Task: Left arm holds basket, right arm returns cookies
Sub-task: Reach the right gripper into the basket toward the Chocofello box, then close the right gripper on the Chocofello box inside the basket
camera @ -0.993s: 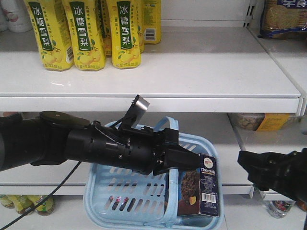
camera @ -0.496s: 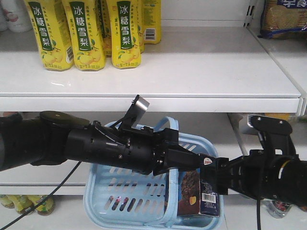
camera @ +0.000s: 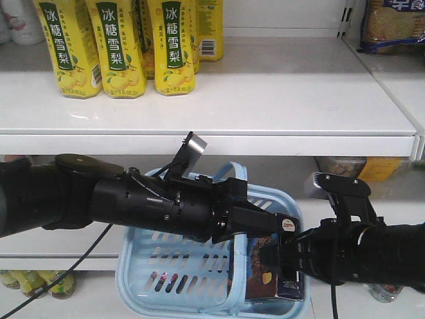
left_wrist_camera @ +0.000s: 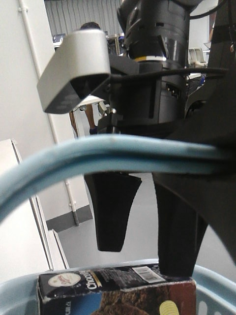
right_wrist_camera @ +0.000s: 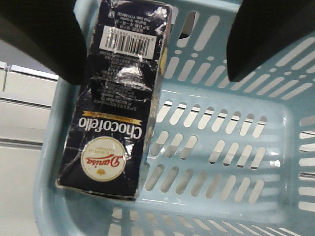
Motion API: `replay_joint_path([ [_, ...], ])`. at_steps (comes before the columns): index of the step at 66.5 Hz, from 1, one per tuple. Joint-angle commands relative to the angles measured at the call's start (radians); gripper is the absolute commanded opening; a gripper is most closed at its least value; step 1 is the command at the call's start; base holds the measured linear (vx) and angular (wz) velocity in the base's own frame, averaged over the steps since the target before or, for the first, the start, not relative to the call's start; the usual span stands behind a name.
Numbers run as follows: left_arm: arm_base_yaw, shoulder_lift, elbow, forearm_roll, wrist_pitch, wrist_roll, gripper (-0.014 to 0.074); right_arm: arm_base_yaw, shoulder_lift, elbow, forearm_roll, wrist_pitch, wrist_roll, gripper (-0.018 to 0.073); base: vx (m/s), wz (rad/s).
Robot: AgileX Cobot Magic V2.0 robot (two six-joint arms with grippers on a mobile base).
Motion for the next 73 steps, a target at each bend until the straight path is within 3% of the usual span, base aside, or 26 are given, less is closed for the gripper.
replay_joint_path([
  [1, 0.009, -0.052, -0.037, -0.123, -0.013, 0.015, -0.0003, 0.001, -0.005, -0.034, 0.016, -0.046, -0.021, 0.0545, 0.0, 0.0],
  [73, 0.009, -0.052, -0.037, -0.123, -0.013, 0.015, -0.0003, 0.0, 0.058, -0.036, 0.011, -0.111, -0.043, 0.0545, 0.0, 0.0],
])
